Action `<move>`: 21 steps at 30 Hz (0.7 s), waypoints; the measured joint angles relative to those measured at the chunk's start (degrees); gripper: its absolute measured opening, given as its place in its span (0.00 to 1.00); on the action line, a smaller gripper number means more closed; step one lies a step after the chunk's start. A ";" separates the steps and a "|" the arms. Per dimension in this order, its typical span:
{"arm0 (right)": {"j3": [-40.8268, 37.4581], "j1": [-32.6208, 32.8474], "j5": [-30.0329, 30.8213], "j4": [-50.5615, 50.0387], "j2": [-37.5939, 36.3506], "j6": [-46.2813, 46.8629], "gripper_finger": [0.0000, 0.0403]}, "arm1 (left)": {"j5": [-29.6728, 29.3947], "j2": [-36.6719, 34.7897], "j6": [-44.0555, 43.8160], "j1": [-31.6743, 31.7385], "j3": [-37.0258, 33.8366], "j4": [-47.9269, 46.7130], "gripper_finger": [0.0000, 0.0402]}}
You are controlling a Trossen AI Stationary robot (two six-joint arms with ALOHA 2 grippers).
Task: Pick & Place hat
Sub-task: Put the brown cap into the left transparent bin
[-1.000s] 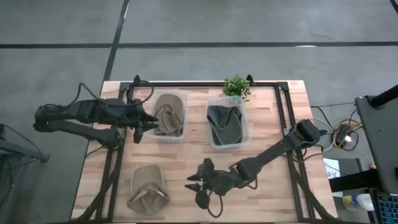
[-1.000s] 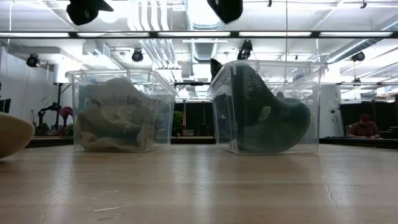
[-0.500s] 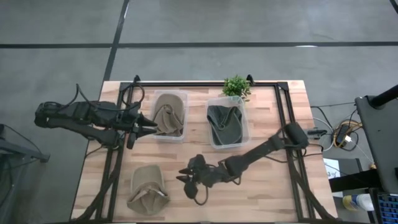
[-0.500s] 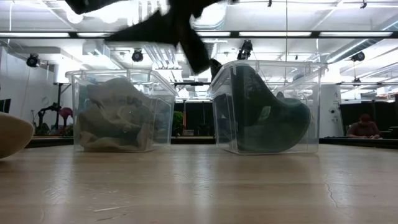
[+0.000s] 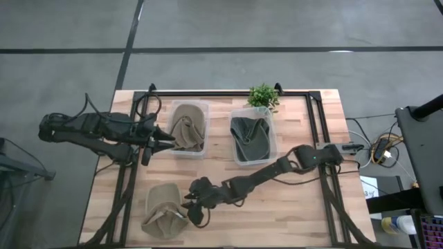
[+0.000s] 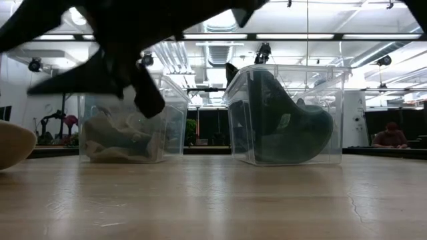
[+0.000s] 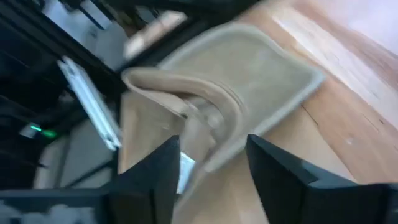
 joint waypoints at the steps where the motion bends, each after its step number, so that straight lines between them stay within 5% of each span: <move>1: 1.72 -0.07 -0.01 -2.23 1.00 -0.20 0.47 | 0.00 0.03 0.00 0.00 -0.06 0.10 0.32; 10: 13.71 -1.37 0.31 -13.45 6.50 -1.06 0.69 | 0.00 0.10 -0.07 0.00 -0.89 1.48 0.32; 21: 14.05 -2.06 -0.24 -13.62 9.32 1.66 0.66 | 0.00 0.24 0.44 0.00 -0.76 1.90 0.32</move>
